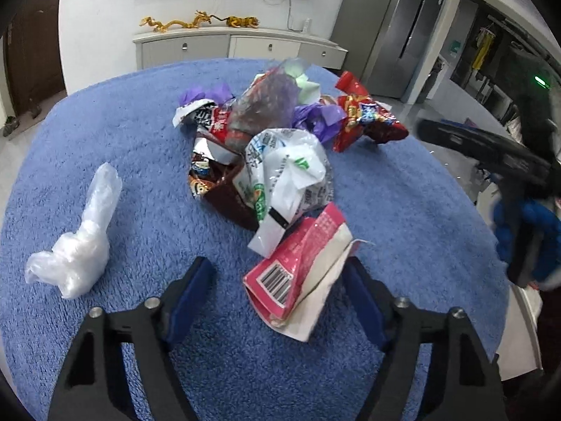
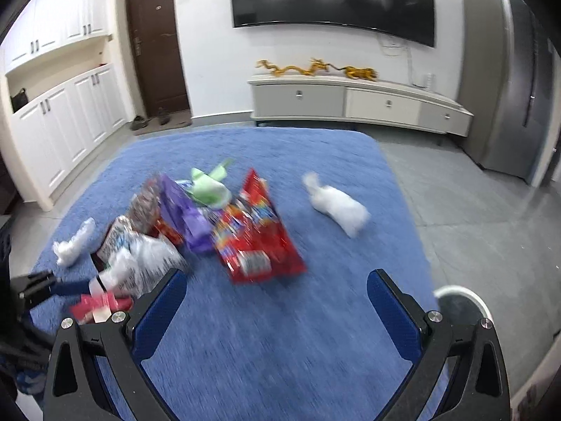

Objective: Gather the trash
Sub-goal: 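Grasp the pink wrapper with the left tool while the right tool grasps the red chip bag, then carry both wrappers over the trash bin and open both tools to drop them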

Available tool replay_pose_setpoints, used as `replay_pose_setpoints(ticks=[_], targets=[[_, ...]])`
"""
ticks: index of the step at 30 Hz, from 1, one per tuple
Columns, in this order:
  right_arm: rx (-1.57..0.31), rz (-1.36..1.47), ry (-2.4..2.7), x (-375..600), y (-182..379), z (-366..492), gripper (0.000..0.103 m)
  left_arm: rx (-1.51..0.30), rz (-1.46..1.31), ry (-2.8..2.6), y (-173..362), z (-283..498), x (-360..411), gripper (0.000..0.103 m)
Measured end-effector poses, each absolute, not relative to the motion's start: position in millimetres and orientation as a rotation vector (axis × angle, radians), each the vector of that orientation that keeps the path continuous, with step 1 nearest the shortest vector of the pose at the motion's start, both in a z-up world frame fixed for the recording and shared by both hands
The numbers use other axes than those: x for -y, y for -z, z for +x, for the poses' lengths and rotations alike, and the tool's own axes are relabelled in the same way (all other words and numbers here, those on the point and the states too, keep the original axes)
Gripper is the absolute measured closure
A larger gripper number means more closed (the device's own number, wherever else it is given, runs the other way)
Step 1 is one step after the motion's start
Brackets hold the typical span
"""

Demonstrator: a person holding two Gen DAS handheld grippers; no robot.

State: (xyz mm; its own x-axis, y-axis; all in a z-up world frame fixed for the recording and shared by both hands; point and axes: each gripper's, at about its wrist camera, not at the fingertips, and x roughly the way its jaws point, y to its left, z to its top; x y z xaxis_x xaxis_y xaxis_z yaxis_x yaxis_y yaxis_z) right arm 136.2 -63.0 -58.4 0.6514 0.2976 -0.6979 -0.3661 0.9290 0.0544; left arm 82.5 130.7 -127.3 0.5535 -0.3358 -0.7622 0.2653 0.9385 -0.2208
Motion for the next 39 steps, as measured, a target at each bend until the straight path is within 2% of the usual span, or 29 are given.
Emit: replay_pose_setpoints(ticks=[2, 4, 6, 7, 9, 11, 13, 16, 19, 31, 39], targets=[[-0.781, -0.086, -0.404, 53.3, 61.7, 152.2, 0.000, -0.916, -0.087, 0.361, 127.4, 80.8, -132.7, 0.037], [-0.786, -0.087, -0.412, 45.7, 65.1, 166.6, 0.000, -0.914, -0.090, 0.369, 126.8, 77.9, -134.9, 0.052], [-0.803, -0.074, -0.410, 43.9, 68.9, 177.1, 0.001, -0.913, -0.105, 0.382, 126.6, 75.3, -138.0, 0.062], [-0.817, -0.058, -0.416, 44.6, 71.9, 181.3, 0.004, -0.910, -0.110, 0.386, 126.4, 74.0, -139.3, 0.063], [-0.851, -0.037, -0.420, 45.8, 79.0, 187.3, 0.015, -0.904, -0.116, 0.397, 126.1, 69.6, -140.8, 0.067], [-0.886, -0.009, -0.438, 49.0, 82.7, 186.6, 0.048, -0.895, -0.117, 0.411, 124.0, 65.8, -140.4, 0.069], [-0.896, 0.040, -0.455, 56.7, 82.7, 181.4, 0.054, -0.887, -0.115, 0.416, 122.0, 60.9, -140.1, 0.071], [-0.876, 0.029, -0.455, 61.3, 72.4, 165.8, 0.069, -0.864, -0.119, 0.425, 117.4, 47.9, -141.8, 0.072], [-0.855, 0.017, -0.448, 65.1, 63.4, 146.0, 0.076, -0.839, -0.122, 0.422, 109.0, 35.9, -144.4, 0.073], [-0.791, 0.033, -0.424, 85.1, 38.5, 66.8, 0.080, -0.726, -0.073, 0.397, 66.1, -18.3, -134.5, 0.075], [-0.713, 0.075, -0.288, 151.8, 7.4, 38.6, 0.080, -0.676, -0.049, 0.422, 28.1, -15.7, -114.1, 0.075]])
